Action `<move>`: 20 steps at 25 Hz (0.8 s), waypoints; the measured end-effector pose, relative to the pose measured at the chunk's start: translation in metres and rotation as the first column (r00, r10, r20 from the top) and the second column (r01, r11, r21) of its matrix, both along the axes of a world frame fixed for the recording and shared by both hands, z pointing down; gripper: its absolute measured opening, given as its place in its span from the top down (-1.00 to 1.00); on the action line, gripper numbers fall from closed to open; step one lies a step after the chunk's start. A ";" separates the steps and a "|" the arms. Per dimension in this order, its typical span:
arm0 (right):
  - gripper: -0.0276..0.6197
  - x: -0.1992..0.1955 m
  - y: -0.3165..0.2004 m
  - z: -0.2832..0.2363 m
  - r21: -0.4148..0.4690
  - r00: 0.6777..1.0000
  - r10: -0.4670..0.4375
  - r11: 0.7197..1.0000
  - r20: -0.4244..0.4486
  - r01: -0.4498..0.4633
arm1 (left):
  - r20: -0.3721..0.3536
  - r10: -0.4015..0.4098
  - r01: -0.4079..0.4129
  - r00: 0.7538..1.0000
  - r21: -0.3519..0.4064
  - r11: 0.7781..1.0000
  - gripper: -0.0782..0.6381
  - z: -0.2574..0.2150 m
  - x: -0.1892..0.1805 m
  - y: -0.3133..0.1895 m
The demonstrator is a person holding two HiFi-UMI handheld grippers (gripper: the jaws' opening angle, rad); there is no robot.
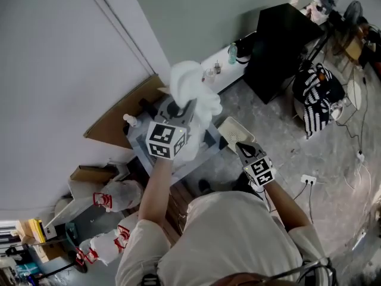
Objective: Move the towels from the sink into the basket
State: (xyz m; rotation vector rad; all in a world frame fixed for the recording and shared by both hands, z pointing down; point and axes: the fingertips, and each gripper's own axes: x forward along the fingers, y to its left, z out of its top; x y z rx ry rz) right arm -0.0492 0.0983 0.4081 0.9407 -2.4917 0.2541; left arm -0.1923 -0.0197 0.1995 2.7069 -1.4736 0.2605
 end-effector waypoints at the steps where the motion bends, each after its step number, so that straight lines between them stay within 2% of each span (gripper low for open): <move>1: 0.93 0.008 -0.002 -0.002 0.004 1.000 0.016 1.000 0.006 -0.016 | -0.006 0.023 -0.023 1.000 0.015 1.000 0.55 -0.011 0.014 -0.005; 5: 0.93 0.050 -0.011 -0.009 0.018 0.995 0.097 0.995 0.004 -0.097 | -0.040 0.132 -0.130 0.990 0.060 0.990 0.55 -0.052 0.078 -0.030; 10: 0.93 0.113 -0.020 -0.016 0.027 0.973 0.228 0.973 0.030 -0.228 | -0.021 0.250 -0.247 0.968 0.087 0.965 0.55 -0.073 0.168 -0.060; 14: 0.93 0.160 -0.027 -0.027 0.039 0.950 0.310 0.949 0.047 -0.312 | 0.015 0.300 -0.300 0.954 0.075 0.951 0.55 -0.057 0.225 -0.076; 20: 0.93 0.217 -0.039 -0.029 0.045 0.918 0.392 0.918 0.059 -0.395 | -0.009 0.354 -0.354 0.935 0.001 0.935 0.55 -0.005 0.291 -0.092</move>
